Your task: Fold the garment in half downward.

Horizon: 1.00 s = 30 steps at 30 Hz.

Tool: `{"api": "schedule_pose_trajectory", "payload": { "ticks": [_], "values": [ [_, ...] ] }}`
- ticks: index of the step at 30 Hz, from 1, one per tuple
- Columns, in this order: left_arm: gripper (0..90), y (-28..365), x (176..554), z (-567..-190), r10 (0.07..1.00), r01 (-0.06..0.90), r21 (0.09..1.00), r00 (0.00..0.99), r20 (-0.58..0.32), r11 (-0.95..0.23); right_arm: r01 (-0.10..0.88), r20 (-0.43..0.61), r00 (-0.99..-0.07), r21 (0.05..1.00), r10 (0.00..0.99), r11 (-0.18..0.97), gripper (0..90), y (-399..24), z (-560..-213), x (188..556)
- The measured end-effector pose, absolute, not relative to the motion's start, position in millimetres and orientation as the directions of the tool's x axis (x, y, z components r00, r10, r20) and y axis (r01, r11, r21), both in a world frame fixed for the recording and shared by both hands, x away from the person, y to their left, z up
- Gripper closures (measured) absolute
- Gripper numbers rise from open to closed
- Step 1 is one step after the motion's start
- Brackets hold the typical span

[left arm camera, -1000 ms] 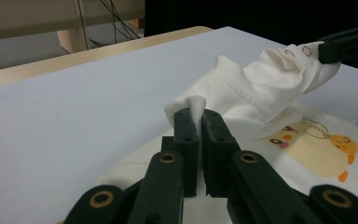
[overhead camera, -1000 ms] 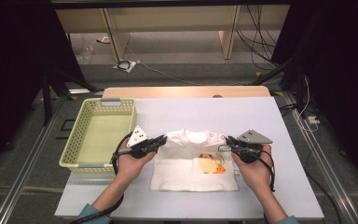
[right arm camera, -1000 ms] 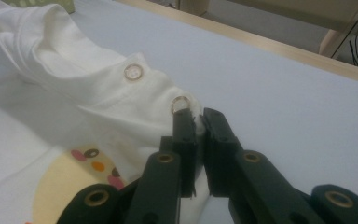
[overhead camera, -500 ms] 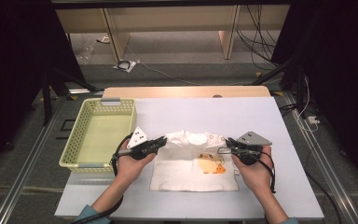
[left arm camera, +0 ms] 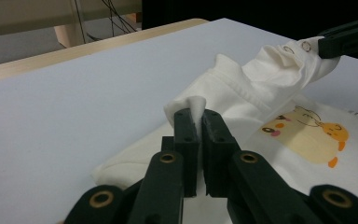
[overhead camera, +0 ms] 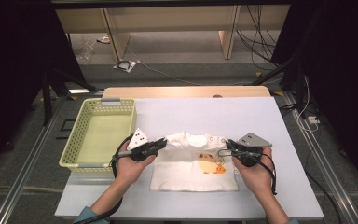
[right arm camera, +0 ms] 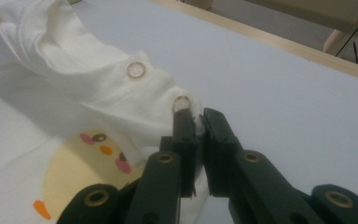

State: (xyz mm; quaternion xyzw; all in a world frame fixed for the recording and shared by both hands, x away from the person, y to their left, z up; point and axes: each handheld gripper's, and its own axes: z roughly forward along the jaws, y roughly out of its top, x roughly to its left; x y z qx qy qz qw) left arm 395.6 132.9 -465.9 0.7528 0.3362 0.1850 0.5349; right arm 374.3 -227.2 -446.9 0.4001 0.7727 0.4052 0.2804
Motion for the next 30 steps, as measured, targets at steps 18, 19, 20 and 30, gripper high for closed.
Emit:
{"api": "schedule_pose_trajectory", "payload": {
  "ticks": [18, 19, 20, 30],
  "values": [
    [85.4, 134.7, 388.1, -466.8, 0.694, 0.303, 0.924, 0.717, -0.06, -0.233, 0.388, -0.118, -0.539, 0.844, 0.834, 0.37, 84.8, -226.1, -448.5, 366.8],
    [85.4, 134.7, 387.6, -466.9, 0.694, 0.303, 0.924, 0.718, -0.059, -0.235, 0.388, -0.121, -0.539, 0.843, 0.833, 0.373, 84.8, -226.1, -448.6, 366.4],
    [85.4, 134.7, 387.0, -467.1, 0.693, 0.304, 0.923, 0.718, -0.06, -0.235, 0.389, -0.122, -0.54, 0.842, 0.833, 0.375, 84.7, -226.0, -448.6, 365.9],
    [85.4, 134.4, 382.3, -467.8, 0.688, 0.299, 0.92, 0.724, -0.047, -0.252, 0.388, -0.129, -0.547, 0.836, 0.827, 0.387, 84.7, -225.6, -449.6, 361.4]
  ]
}}
